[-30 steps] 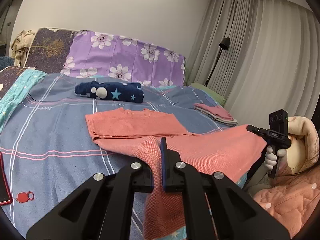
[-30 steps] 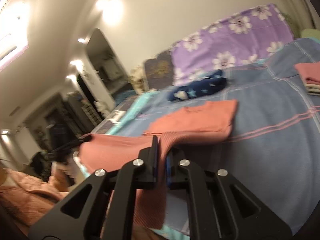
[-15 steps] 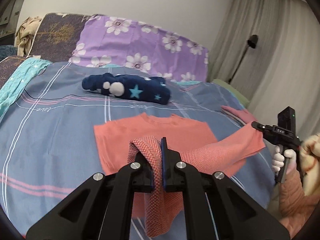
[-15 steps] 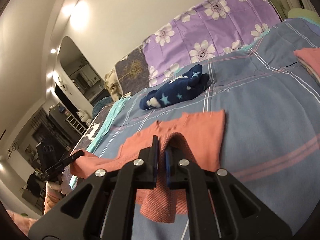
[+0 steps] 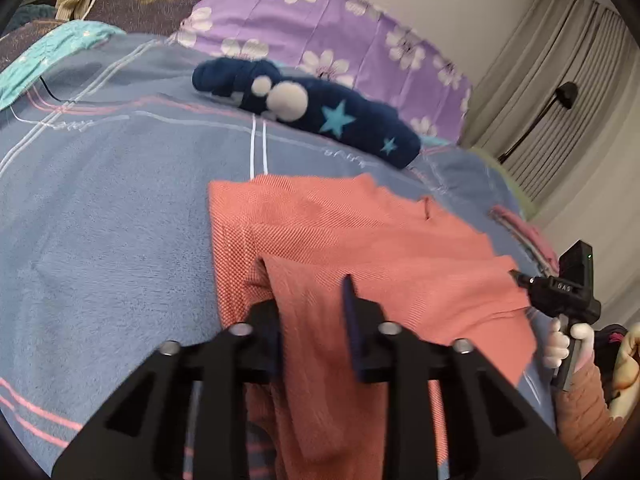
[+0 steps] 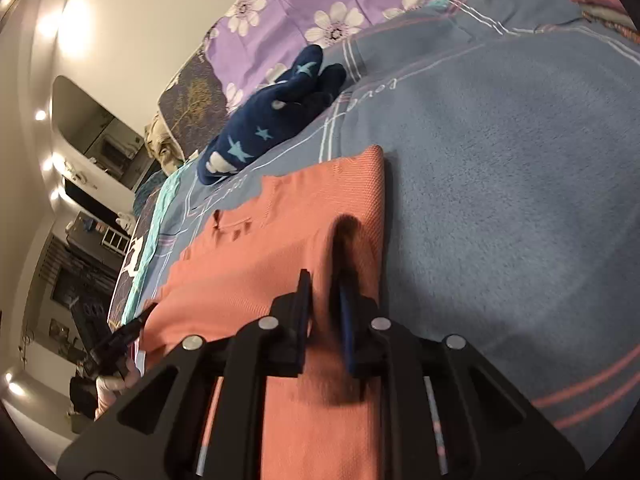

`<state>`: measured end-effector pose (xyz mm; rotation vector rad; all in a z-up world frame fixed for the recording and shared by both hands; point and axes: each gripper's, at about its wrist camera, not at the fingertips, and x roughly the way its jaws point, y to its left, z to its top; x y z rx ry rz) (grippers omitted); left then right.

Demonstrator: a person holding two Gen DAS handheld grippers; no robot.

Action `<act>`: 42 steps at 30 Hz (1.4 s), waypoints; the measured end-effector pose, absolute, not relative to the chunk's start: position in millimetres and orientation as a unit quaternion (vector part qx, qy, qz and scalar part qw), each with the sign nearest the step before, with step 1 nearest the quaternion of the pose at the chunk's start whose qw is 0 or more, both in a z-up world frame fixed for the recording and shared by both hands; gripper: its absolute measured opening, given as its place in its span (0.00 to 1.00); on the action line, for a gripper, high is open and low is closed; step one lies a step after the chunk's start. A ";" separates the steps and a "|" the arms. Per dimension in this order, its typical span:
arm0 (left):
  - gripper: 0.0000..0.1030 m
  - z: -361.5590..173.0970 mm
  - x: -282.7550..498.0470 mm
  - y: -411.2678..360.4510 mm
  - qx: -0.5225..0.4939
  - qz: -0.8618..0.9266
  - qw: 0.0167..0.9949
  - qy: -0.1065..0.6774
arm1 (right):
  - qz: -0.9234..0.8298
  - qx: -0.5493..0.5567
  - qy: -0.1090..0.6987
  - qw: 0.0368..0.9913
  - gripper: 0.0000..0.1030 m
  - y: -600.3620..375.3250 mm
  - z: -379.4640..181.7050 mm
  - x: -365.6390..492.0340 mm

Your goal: Fold small clothes

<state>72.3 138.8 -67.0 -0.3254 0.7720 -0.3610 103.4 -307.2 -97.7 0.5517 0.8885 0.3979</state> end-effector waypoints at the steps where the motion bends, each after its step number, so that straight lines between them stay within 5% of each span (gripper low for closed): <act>1: 0.36 -64.6 65.7 139.9 -0.151 -0.173 0.900 0.371 | 0.195 0.251 0.420 0.850 0.24 -306.3 -93.7 96.8; 5: 0.35 -64.3 44.3 142.1 -0.147 -0.174 0.894 0.385 | 0.204 0.199 0.423 0.860 0.25 -299.8 -82.9 74.7; 7: 0.14 -63.6 39.7 144.4 -0.155 -0.177 0.890 0.391 | 0.199 0.173 0.425 0.866 0.06 -296.2 -80.4 68.6; 8: 0.03 -62.6 42.3 144.9 -0.162 -0.181 0.885 0.397 | 0.201 0.171 0.422 0.867 0.06 -295.2 -77.4 67.5; 16: 0.03 -7.2 80.0 145.9 -0.194 -0.174 0.904 0.340 | 0.221 0.280 0.347 0.867 0.05 -318.3 -29.4 118.4; 21: 0.20 -27.1 144.2 136.7 -0.130 -0.070 0.912 0.383 | 0.104 0.172 0.393 0.897 0.34 -300.6 -43.7 171.2; 25: 0.47 -35.5 138.1 144.0 -0.122 -0.066 0.916 0.376 | 0.125 0.167 0.393 0.895 0.38 -301.7 -57.1 164.1; 37: 0.59 -69.9 181.8 135.3 -0.076 -0.087 0.892 0.438 | 0.156 0.160 0.432 0.874 0.49 -290.8 -79.2 211.6; 38: 0.50 -72.5 187.9 134.9 -0.081 -0.090 0.889 0.442 | 0.158 0.157 0.438 0.871 0.51 -287.6 -81.5 217.5; 39: 0.25 -73.3 195.1 133.4 -0.089 -0.101 0.885 0.445 | 0.159 0.152 0.444 0.869 0.52 -283.9 -84.2 223.1; 41: 0.04 -72.1 202.2 131.2 -0.097 -0.105 0.883 0.448 | 0.157 0.138 0.455 0.866 0.51 -275.5 -90.5 234.3; 42: 0.04 -68.3 202.7 129.4 -0.096 -0.106 0.885 0.442 | 0.159 0.132 0.457 0.865 0.23 -273.2 -91.9 235.9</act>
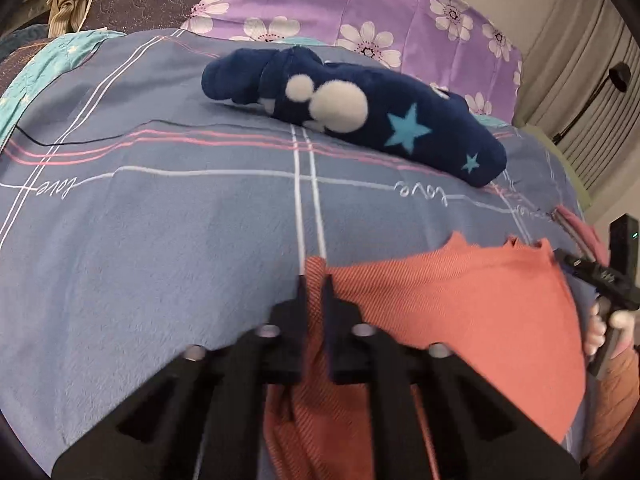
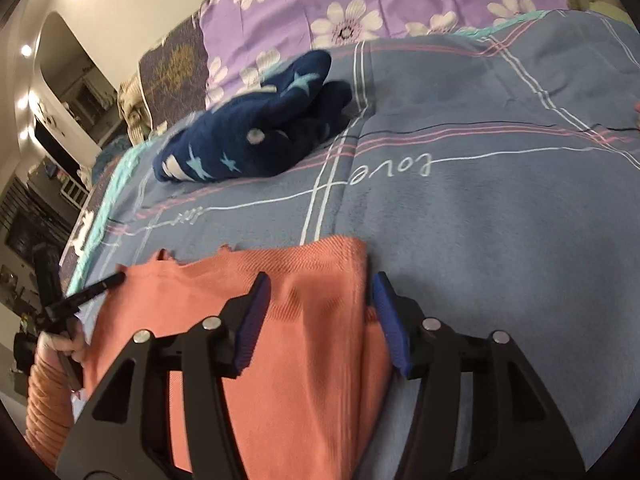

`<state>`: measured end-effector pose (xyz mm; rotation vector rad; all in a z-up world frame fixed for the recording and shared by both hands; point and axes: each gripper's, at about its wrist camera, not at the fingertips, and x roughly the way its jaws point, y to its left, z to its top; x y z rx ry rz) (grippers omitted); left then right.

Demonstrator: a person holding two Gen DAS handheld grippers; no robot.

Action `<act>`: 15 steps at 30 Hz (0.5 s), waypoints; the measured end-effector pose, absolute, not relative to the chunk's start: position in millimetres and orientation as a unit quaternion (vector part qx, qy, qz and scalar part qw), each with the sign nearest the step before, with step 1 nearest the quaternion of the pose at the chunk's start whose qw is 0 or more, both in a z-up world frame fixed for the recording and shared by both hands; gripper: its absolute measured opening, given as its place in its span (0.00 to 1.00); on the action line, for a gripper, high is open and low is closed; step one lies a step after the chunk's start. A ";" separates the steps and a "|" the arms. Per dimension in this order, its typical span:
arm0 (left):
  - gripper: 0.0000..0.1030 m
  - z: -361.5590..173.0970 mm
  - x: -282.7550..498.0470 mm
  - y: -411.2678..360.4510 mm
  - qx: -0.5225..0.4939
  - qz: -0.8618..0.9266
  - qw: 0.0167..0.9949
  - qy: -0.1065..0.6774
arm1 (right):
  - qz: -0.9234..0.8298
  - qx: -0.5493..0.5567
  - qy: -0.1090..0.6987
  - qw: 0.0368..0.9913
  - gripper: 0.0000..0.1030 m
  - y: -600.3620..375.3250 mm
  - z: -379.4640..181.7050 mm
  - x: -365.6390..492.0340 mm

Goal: Fold small clothes
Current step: 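Grasp the folded sweater edge with the left gripper and fold it over again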

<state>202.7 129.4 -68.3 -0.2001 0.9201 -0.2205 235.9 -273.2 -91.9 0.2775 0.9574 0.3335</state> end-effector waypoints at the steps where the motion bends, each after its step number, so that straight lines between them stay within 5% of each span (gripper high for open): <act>1: 0.04 -62.9 200.3 127.7 -0.092 -0.108 0.890 0.432 | 0.155 0.129 0.455 0.867 0.05 -273.4 -89.9 235.4; 7: 0.03 -10.8 172.8 123.7 -0.065 -0.129 0.927 0.345 | 0.183 0.201 0.357 0.894 0.05 -303.8 -44.8 213.6; 15: 0.08 -61.9 213.5 117.8 -0.028 -0.073 0.908 0.412 | 0.121 0.197 0.440 0.867 0.17 -304.3 -97.3 229.4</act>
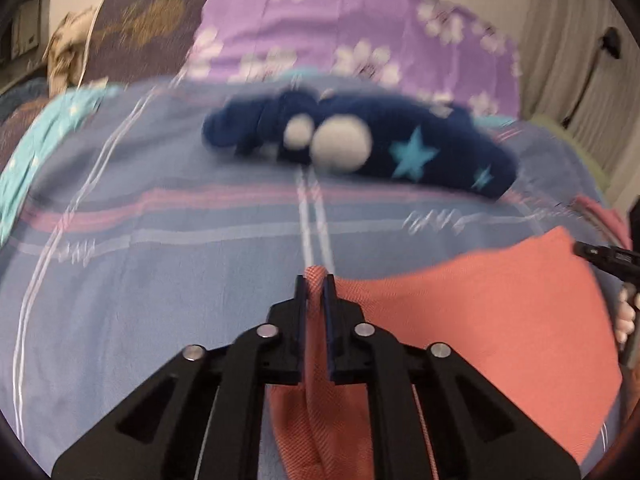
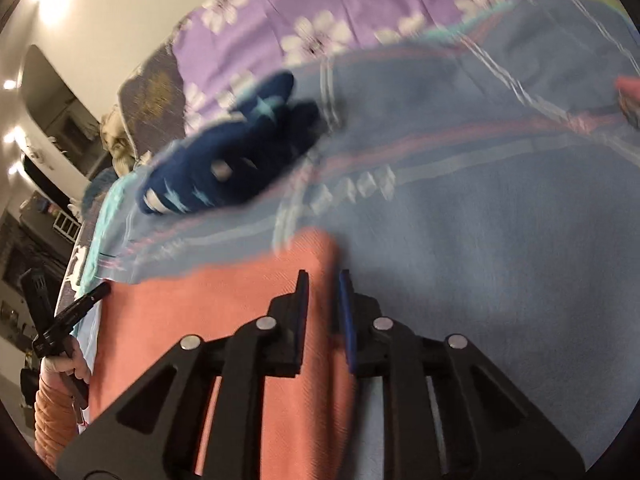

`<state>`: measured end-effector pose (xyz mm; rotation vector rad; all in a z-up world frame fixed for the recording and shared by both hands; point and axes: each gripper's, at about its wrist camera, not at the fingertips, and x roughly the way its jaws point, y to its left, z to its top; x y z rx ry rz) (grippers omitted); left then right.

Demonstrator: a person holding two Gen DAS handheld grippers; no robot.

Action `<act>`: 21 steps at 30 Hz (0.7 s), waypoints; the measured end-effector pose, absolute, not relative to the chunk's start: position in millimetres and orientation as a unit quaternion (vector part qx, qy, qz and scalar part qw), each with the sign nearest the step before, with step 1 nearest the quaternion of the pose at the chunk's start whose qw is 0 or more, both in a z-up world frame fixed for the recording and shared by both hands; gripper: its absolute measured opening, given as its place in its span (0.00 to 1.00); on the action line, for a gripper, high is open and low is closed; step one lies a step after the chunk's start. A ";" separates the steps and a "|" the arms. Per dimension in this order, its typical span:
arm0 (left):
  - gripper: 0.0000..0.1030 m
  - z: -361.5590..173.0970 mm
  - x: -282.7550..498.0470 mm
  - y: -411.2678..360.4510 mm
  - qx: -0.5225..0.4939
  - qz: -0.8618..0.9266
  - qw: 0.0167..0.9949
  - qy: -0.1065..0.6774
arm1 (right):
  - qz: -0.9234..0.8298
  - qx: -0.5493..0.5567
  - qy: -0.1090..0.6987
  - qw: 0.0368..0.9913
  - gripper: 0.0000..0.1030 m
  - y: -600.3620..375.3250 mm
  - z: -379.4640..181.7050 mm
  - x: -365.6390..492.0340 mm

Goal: Fold small clothes
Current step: 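Grasp the folded sweater edge with the left gripper and fold it over again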

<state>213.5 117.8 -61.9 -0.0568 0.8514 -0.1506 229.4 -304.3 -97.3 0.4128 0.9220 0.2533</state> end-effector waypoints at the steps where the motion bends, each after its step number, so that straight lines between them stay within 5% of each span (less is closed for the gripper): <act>1: 0.10 -61.6 207.4 118.9 -0.031 -0.076 0.909 0.409 | 0.123 0.199 0.437 0.868 0.19 -307.8 -96.8 221.1; 11: 0.35 -27.4 108.3 45.8 0.022 -0.180 0.906 0.383 | 0.140 0.172 0.420 0.880 0.20 -340.6 -79.9 117.5; 21: 0.40 -45.0 47.6 -127.2 0.075 -0.336 0.839 0.423 | 0.238 0.228 0.424 0.844 0.20 -353.5 -92.2 33.2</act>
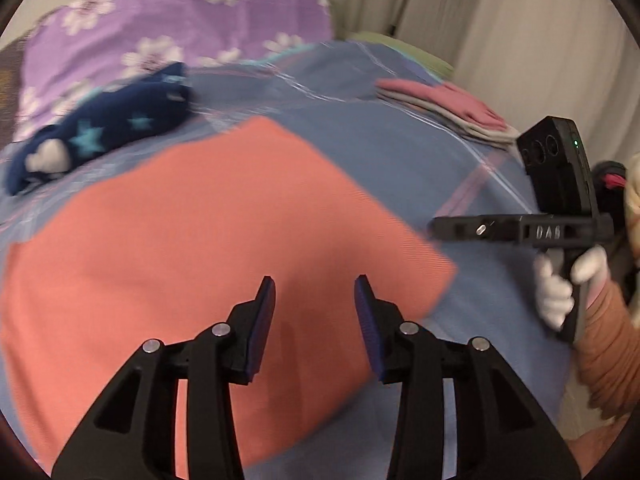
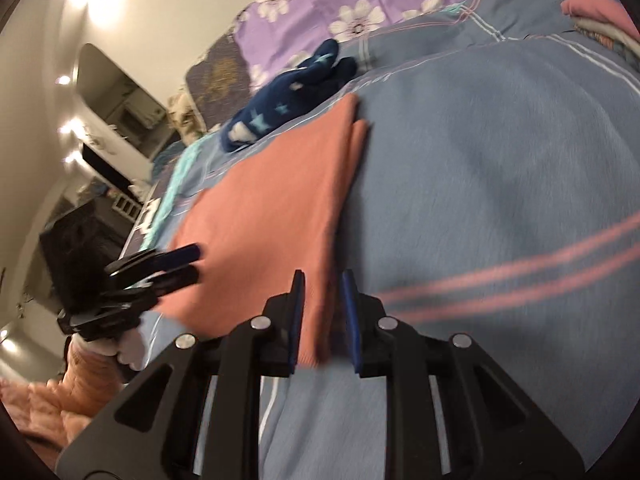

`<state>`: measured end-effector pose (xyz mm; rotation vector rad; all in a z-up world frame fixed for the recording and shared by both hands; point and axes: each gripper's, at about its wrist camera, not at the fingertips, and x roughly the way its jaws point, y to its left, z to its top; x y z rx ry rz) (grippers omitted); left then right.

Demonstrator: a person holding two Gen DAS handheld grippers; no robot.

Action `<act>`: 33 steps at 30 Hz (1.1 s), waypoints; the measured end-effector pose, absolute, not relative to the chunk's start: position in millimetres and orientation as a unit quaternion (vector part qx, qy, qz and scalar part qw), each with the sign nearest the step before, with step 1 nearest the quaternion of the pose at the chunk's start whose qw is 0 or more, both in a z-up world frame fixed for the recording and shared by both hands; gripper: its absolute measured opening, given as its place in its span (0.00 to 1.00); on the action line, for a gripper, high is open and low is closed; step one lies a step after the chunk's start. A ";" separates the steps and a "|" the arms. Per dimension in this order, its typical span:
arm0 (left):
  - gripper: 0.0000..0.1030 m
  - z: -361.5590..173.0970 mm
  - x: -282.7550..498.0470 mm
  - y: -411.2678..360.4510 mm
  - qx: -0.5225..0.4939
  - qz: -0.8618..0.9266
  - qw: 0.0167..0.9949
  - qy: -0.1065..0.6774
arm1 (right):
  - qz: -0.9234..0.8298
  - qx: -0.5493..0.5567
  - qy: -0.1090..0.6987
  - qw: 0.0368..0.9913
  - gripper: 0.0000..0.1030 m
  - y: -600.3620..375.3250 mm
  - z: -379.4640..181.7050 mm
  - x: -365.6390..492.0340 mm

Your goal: Fold small clothes

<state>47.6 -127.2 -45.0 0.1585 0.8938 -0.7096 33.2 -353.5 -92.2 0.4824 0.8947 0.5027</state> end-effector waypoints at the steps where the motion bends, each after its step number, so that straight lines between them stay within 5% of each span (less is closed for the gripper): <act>1: 0.40 -46.5 45.3 -139.6 0.073 -0.340 0.833 0.430 | 0.231 0.220 0.419 0.850 0.20 -355.6 -90.5 27.8; 5: 0.41 -48.1 35.1 -184.9 0.087 -0.342 0.823 0.446 | 0.186 0.201 0.407 0.872 0.20 -374.4 -85.0 20.1; 9: 0.53 -52.0 30.4 -226.8 0.116 -0.285 0.838 0.451 | 0.165 0.219 0.397 0.876 0.21 -395.0 -84.3 24.6; 16: 0.54 -69.7 35.9 -271.0 0.185 -0.206 0.847 0.453 | 0.161 0.255 0.394 0.868 0.25 -408.8 -108.9 21.2; 18: 0.25 -72.1 42.7 -261.2 0.168 -0.203 0.845 0.465 | 0.165 0.269 0.392 0.864 0.25 -414.2 -112.4 20.0; 21: 0.07 -65.9 45.5 -234.2 0.108 -0.202 0.848 0.478 | 0.172 0.272 0.388 0.864 0.27 -416.3 -109.3 20.2; 33: 0.06 -79.0 52.2 -211.4 0.019 -0.228 0.830 0.509 | 0.223 0.176 0.446 0.849 0.33 -361.2 -67.6 92.7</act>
